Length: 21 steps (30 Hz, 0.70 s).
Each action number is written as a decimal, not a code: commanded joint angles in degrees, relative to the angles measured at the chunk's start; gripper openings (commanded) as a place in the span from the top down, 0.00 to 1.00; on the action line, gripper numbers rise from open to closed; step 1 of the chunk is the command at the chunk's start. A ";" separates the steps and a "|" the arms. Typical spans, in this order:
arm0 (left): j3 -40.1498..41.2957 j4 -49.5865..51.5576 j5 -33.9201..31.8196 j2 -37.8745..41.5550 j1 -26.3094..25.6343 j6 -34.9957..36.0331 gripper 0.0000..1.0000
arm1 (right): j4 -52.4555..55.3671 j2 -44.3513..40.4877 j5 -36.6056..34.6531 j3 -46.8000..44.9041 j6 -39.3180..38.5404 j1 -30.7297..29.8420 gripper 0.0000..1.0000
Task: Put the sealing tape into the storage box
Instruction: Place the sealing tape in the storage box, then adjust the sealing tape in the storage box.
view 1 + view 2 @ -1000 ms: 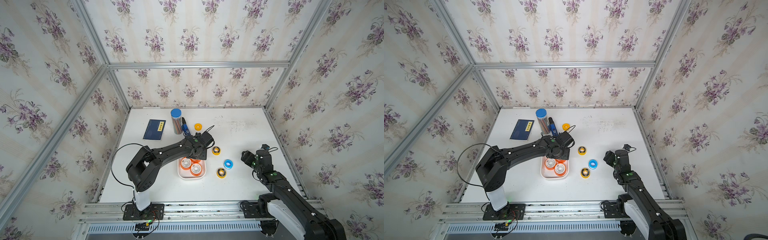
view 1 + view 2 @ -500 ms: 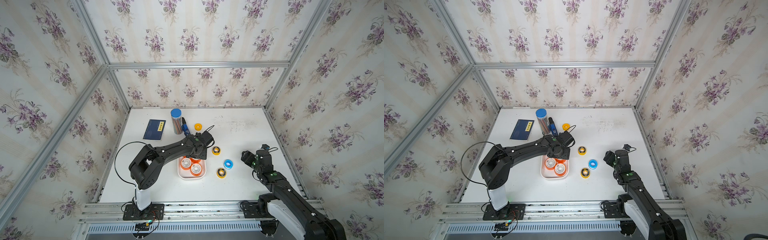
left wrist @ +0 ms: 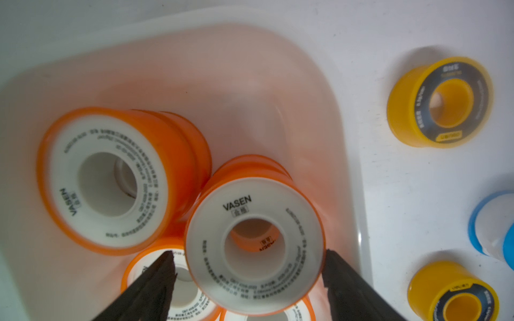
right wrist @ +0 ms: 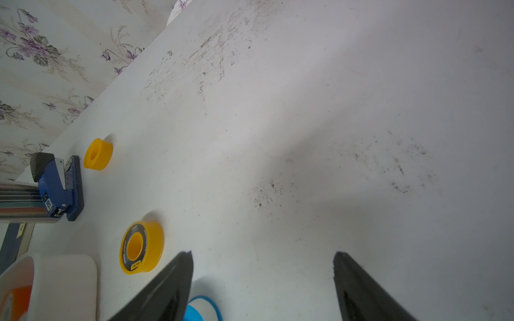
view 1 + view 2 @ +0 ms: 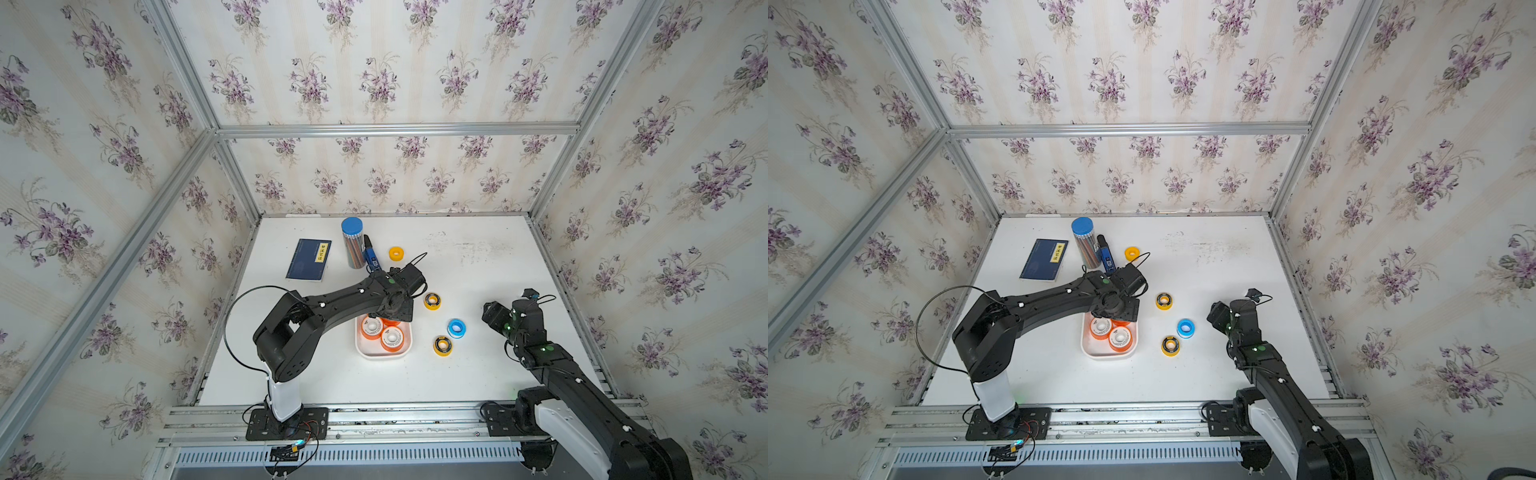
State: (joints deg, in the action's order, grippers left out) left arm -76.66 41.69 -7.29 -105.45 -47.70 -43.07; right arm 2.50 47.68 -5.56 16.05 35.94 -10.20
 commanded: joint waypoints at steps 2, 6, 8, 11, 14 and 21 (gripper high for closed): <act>0.20 0.39 0.35 1.01 -0.42 -0.35 0.18 | -0.60 -0.07 -0.08 -0.06 -0.24 -0.04 0.17; 0.08 1.50 -0.64 1.86 -0.93 -0.23 0.18 | -0.66 -0.04 -0.09 -0.06 -0.24 -0.03 0.17; -0.14 2.71 -1.74 2.80 -1.35 -0.05 0.18 | -0.66 -0.07 -0.09 -0.04 -0.24 0.00 0.17; -0.54 4.59 -4.12 4.35 -1.78 0.26 0.21 | -0.66 0.04 0.01 -0.06 -0.24 0.00 0.17; -1.36 5.74 -5.03 5.08 -1.91 1.15 0.28 | -0.74 0.08 0.02 -0.05 -0.27 -0.01 0.17; -7.05 7.14 -3.61 0.67 -1.87 4.91 0.54 | -0.74 0.15 -0.05 0.03 -0.26 -0.06 0.17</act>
State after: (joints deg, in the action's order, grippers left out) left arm -82.04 46.78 -10.44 -103.18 -49.63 -40.40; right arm 2.48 47.77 -5.34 16.05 35.94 -10.20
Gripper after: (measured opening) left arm 0.475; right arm 0.834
